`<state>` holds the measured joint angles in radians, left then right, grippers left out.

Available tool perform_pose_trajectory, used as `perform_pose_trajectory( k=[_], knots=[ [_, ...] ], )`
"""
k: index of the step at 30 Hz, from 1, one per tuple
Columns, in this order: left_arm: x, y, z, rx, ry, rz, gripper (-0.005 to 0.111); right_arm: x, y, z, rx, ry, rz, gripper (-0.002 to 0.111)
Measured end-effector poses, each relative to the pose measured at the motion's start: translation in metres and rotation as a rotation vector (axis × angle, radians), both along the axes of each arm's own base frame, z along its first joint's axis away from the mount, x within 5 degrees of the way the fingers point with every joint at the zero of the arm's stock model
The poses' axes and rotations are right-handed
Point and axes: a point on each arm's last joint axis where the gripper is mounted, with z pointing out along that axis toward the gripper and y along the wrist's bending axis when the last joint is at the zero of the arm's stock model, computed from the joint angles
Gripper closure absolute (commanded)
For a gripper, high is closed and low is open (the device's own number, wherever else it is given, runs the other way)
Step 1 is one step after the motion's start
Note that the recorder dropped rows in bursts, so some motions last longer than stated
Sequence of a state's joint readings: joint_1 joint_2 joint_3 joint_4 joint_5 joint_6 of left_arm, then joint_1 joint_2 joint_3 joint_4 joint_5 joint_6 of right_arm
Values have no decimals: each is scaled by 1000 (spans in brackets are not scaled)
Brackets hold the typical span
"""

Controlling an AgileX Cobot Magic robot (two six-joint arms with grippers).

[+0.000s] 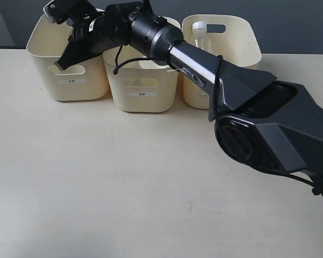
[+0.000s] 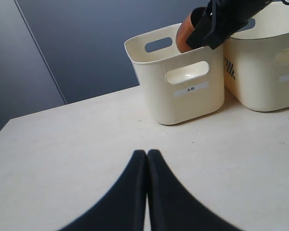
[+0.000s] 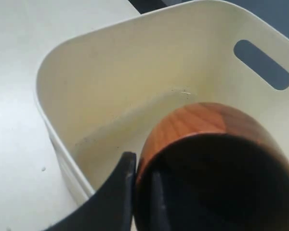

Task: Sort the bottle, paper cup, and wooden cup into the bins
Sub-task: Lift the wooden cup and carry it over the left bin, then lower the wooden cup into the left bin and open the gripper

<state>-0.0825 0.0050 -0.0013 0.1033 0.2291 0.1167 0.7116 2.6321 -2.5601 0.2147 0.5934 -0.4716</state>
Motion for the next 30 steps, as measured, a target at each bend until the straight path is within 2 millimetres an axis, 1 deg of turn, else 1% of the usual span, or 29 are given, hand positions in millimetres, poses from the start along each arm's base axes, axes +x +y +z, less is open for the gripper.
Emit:
perform_pose_trajectory(
  k=[4,5,9,11,30],
  knots=[
    [0,0,0,0,0,0,107,0,0,-1,-1,2,0,109],
    [0,0,0,0,0,0,107,0,0,-3,-3,3,0,106],
    [0,0,0,0,0,0,107,1,1,-4,0,0,-1,88],
    [0,0,0,0,0,0,107,1,1,-5,2,-3,-3,83],
    [0,0,0,0,0,0,107,2,1,-5,17,3,-15,83]
  ],
)
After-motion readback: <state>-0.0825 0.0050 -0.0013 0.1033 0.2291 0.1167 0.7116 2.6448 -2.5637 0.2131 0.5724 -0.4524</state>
